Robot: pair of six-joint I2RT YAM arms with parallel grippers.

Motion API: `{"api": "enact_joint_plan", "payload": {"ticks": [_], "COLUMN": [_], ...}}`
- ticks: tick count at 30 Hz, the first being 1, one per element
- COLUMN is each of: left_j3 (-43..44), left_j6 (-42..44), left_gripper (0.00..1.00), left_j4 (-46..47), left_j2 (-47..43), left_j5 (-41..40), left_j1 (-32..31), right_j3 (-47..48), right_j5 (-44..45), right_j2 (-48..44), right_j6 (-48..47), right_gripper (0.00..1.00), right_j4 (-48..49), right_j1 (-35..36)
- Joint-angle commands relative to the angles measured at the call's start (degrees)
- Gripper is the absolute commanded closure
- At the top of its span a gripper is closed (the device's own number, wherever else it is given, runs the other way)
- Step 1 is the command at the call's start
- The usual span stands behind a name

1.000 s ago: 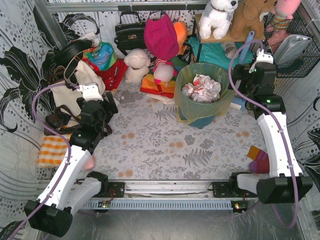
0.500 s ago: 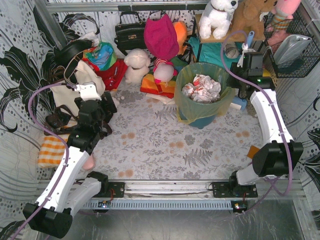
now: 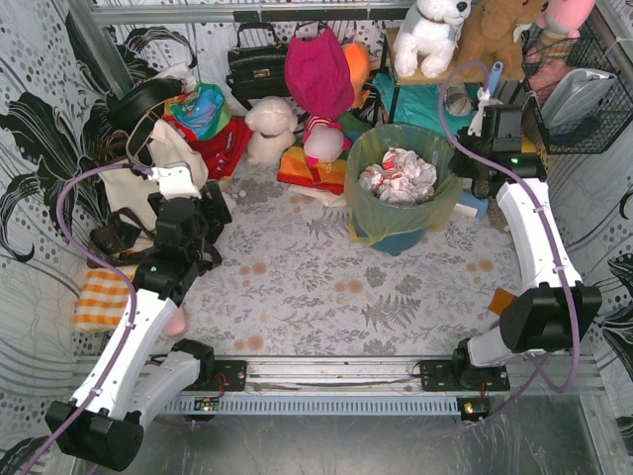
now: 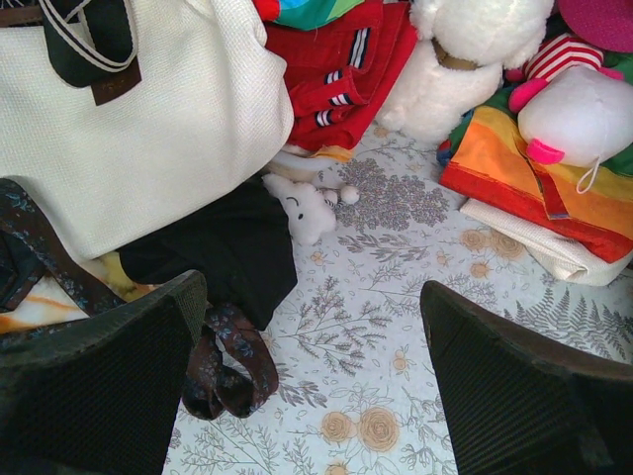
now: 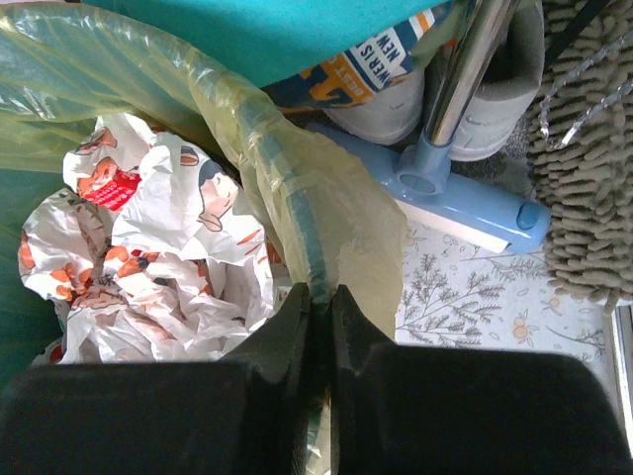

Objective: Tie the trash bag

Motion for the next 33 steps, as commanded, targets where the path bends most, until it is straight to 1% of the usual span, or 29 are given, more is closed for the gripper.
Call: {"api": "enact_joint_plan", "payload": {"ticks": [1,3,4,7,8,11,13,19,22,24,26,28,33], "left_j3": [1.3,1.1,0.9,0.5,0.5,0.9,0.9,0.8,0.7,0.8,0.7,0.8,0.9], "left_j6": [-0.9,-1.2,-1.2,-1.2,-1.3,-1.7,-1.8,-2.3,-2.4,-2.4,-2.4,-2.4,-2.5], "left_gripper": [0.02,0.02,0.02,0.02,0.02,0.02,0.02,0.02,0.02,0.02,0.02,0.02,0.02], "left_j4": [1.2,1.4,1.7,1.9,1.9,1.4,1.2,1.3,1.2,1.2,1.3,1.2,0.9], "left_j2": [-0.5,-1.1,-1.5,-2.2,-2.2,-2.2,-2.2,-2.6,-2.5,-2.4,-2.3,-2.0,-1.6], "left_j5": [-2.7,-3.7,-3.9,-3.5,-3.6,-4.0,-4.0,-3.7,-3.5,-3.4,-3.7,-4.1,-4.6], "left_j1": [0.0,-0.1,-0.1,-0.1,0.0,-0.1,0.0,-0.1,-0.1,-0.1,0.0,0.0,0.0], "right_j3": [0.0,-0.1,-0.1,0.2,0.1,-1.8,-3.4,-3.8,-2.4,-1.2,-2.2,-3.0,-2.5], "right_j5": [-1.6,-2.8,-1.9,3.2,3.7,2.5,4.1,19.6,30.5,36.8,40.5,42.3,44.0], "right_j2": [-4.7,-6.2,-6.9,-8.4,-8.8,-11.0,-12.5,-13.1,-11.3,-10.2,-10.4,-10.4,-9.2], "right_j6": [4.2,5.3,6.0,8.3,9.6,16.1,21.5,38.6,47.0,52.7,57.5,60.3,61.8], "right_gripper": [1.0,1.0,1.0,1.0,1.0,1.0,1.0,1.0,1.0,1.0,1.0,1.0,1.0], "right_j4": [-3.2,-4.3,-5.2,-7.9,-8.5,-7.6,-6.6,-9.6,-13.3,-16.4,-17.1,-17.2,-18.4], "right_j1": [-0.1,1.0,2.6,9.4,11.2,16.3,19.6,33.0,42.2,46.4,49.0,50.1,51.3]}}
